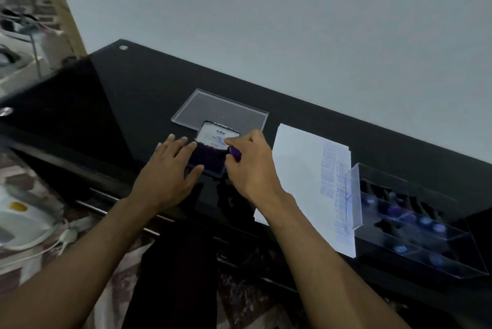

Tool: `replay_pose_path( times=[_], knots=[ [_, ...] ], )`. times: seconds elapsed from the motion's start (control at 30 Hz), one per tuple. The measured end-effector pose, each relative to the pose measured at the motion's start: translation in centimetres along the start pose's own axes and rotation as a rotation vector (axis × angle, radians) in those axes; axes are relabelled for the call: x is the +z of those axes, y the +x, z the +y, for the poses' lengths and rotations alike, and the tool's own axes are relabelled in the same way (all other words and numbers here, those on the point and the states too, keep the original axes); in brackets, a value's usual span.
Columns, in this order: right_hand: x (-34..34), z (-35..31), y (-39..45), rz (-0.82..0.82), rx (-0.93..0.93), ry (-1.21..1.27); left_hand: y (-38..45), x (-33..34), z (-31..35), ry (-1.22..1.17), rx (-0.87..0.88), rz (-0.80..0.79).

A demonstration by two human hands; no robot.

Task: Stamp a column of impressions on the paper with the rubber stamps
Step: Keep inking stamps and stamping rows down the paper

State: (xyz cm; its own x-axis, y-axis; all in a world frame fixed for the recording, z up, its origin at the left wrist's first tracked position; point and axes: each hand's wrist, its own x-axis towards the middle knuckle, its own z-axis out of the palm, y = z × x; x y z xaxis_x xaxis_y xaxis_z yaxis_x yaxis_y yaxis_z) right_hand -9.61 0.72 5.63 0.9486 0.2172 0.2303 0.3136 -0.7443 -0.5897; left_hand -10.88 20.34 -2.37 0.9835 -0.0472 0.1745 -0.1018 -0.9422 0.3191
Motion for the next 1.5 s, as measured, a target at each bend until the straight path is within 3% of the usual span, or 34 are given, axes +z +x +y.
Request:
replay_pose_path(
  times=[0.83, 1.5],
  knots=[
    [2.4, -2.9, 4.3, -0.241, -0.057, -0.263, 0.9, 1.2, -4.3, 0.088, 0.008, -0.053],
    [2.9, -2.2, 3.9, -0.184, -0.104, -0.2, 0.9, 1.3, -4.3, 0.115, 0.01, -0.052]
  ],
)
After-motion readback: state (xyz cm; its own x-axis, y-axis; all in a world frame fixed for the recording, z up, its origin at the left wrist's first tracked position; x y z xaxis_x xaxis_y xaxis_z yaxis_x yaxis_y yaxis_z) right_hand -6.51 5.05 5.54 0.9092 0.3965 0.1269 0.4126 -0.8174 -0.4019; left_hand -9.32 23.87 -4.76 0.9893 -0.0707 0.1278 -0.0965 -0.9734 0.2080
